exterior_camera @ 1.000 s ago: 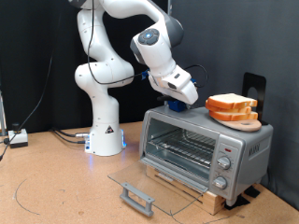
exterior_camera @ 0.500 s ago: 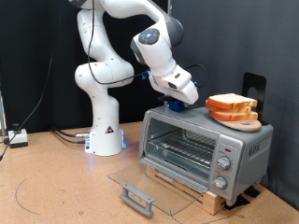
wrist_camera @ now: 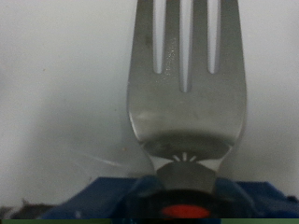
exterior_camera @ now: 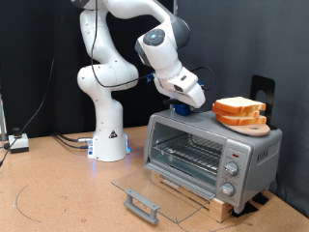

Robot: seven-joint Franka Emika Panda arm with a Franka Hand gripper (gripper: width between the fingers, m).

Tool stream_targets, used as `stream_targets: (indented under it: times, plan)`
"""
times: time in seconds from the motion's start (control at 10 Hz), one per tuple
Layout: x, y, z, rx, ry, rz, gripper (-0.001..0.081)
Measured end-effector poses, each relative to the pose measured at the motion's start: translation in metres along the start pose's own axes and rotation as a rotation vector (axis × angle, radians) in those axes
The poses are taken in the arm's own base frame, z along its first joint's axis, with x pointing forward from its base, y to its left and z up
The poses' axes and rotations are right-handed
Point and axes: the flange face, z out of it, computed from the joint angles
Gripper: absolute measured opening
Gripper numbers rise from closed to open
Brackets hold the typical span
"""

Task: Make a piece of toast with the oven

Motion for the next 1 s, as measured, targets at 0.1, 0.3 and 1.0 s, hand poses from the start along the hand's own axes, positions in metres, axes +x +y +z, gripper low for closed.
stream_targets:
  times: [0.1,0.3,1.0]
  plan:
    - [0.0000,0.0000,-0.0006,-0.007,-0.011,-0.015,0.0477]
    - [0.0002,-0.0002,-0.0021,-0.017,-0.026,-0.040,0.0497]
    - [0.0015,-0.0037,-0.0066,-0.052,-0.056,-0.072,0.0805]
